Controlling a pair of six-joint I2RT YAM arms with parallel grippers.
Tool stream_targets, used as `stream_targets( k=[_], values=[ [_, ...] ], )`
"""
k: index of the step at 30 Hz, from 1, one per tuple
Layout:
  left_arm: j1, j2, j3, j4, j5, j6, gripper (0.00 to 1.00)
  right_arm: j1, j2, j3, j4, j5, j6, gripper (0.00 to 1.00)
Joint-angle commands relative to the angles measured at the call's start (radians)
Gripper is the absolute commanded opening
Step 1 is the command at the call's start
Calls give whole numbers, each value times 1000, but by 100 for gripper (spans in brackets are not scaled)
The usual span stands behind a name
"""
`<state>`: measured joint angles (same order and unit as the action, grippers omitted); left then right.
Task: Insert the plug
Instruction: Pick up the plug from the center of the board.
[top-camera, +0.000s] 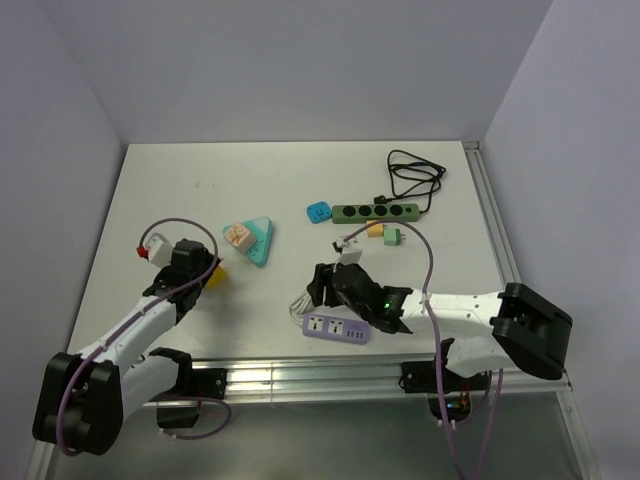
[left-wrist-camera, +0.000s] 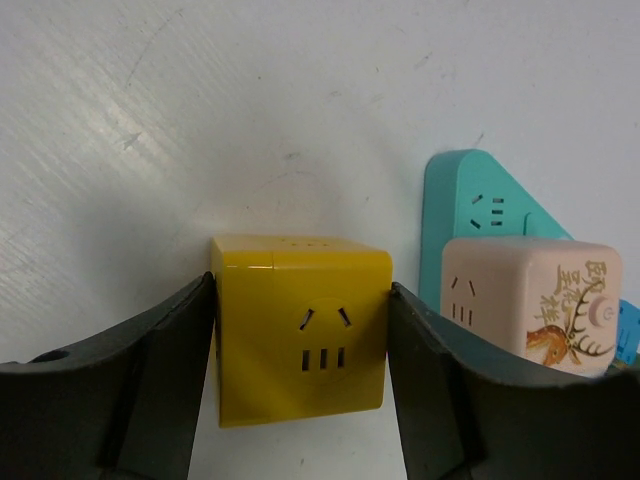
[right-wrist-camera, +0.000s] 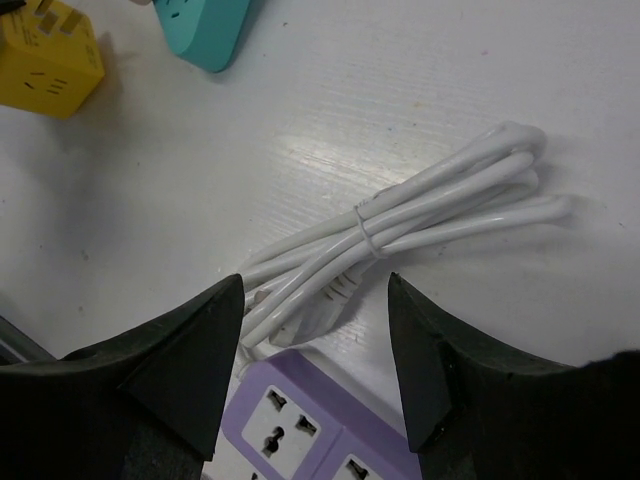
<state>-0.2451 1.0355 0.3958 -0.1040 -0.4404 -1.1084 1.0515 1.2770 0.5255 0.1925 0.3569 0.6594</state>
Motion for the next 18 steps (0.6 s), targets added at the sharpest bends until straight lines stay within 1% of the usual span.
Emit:
stream_targets(
  k=[1, 3, 7, 9, 10, 11, 15, 18],
  values=[
    [3, -67, -5, 0, 58, 25, 34, 8, 38, 50, 94, -50, -24, 66],
    [1, -97, -12, -3, 95, 33, 32, 8, 54, 50, 154, -88, -33, 66],
    [-3, -204, -20, -32, 158, 38, 32, 8, 81, 30, 281, -177, -46, 68],
    [-8, -241, -23, -42, 189, 38, 32, 10, 90, 24, 369, -209, -52, 73],
    [-10, -274, -23, -46, 219, 41, 29, 11, 105, 25, 396, -223, -56, 74],
    [-13, -291, -22, -55, 235, 39, 29, 13, 114, 31, 436, -243, -58, 75],
    [-19, -354, -20, -74, 296, 38, 30, 38, 168, 94, 501, -243, -79, 83],
    [-22, -376, -14, -85, 333, 35, 31, 61, 229, 154, 530, -237, -84, 85]
  ],
)
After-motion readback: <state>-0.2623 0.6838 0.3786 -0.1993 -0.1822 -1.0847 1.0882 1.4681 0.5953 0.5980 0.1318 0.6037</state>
